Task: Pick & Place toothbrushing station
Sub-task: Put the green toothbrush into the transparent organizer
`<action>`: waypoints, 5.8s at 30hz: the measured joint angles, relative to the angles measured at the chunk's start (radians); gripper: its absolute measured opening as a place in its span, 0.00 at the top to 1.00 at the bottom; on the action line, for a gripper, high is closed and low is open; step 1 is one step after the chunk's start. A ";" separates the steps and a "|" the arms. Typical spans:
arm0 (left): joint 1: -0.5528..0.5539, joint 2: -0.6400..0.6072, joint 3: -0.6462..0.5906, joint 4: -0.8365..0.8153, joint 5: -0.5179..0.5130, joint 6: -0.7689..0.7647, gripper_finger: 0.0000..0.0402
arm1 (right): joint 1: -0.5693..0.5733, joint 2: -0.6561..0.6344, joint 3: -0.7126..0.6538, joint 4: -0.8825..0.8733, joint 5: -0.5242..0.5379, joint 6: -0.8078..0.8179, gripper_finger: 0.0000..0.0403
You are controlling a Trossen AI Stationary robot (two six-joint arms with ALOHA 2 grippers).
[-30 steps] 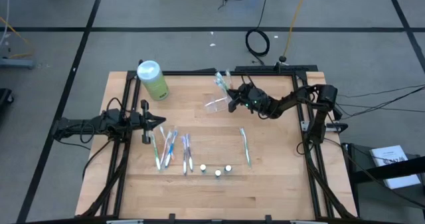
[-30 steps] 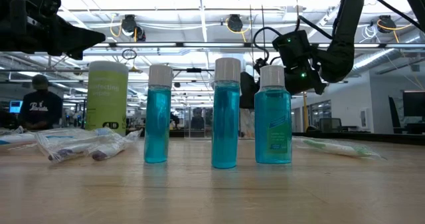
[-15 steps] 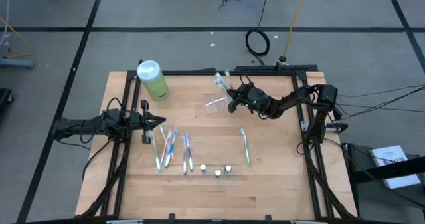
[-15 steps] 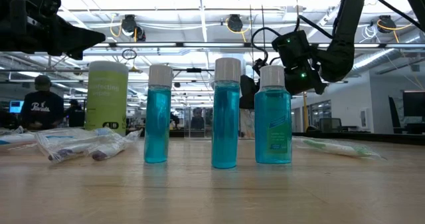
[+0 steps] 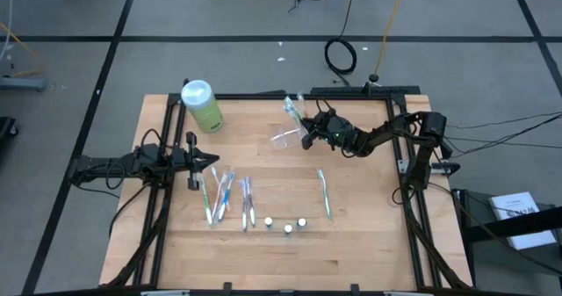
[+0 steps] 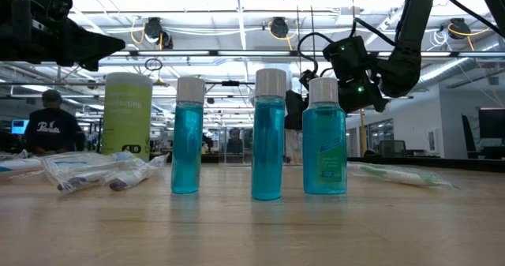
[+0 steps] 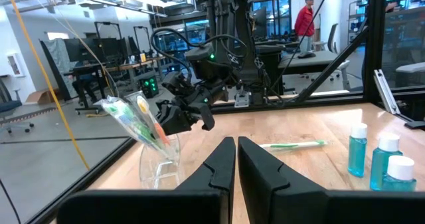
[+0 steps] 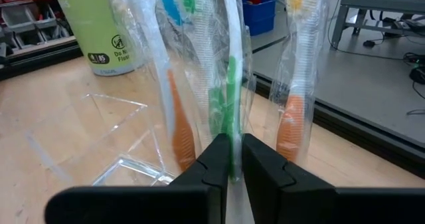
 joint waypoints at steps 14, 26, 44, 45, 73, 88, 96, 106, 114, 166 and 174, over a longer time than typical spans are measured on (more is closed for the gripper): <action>0.000 0.000 0.000 0.000 0.000 0.000 0.94 | 0.000 0.001 -0.001 0.004 -0.001 0.002 0.90; 0.000 0.000 0.000 0.000 0.000 0.000 0.94 | 0.000 -0.007 -0.002 0.011 0.000 -0.003 0.70; 0.000 0.000 0.000 0.000 0.000 0.000 0.94 | 0.000 -0.232 -0.002 -0.138 -0.004 -0.061 0.56; 0.000 0.000 0.000 0.000 0.000 0.000 0.94 | 0.000 -0.238 -0.002 -0.138 -0.004 -0.061 0.56; 0.000 0.000 0.000 0.000 0.000 0.000 0.94 | 0.003 -0.306 0.154 -0.391 -0.113 -0.248 0.58; 0.000 0.000 0.000 0.000 0.000 0.000 0.94 | 0.389 -0.644 0.154 -1.171 -0.113 -0.013 0.58; 0.000 0.000 0.000 -0.001 0.001 0.000 0.94 | 0.495 -0.543 0.154 -1.363 -0.063 0.241 0.58; 0.000 0.000 0.000 0.000 0.000 0.000 0.94 | 0.530 -0.366 0.154 -1.372 -0.113 0.441 0.58; 0.000 0.000 0.000 0.000 0.001 0.000 0.94 | 0.518 -0.287 0.154 -1.322 -0.194 0.467 0.58; 0.000 0.000 0.000 0.000 -0.001 0.000 0.94 | 0.297 -0.328 0.154 -1.488 -0.114 0.452 0.51; 0.000 0.000 0.000 0.000 0.000 0.000 0.94 | 0.290 -0.297 0.155 -1.440 -0.113 0.438 0.50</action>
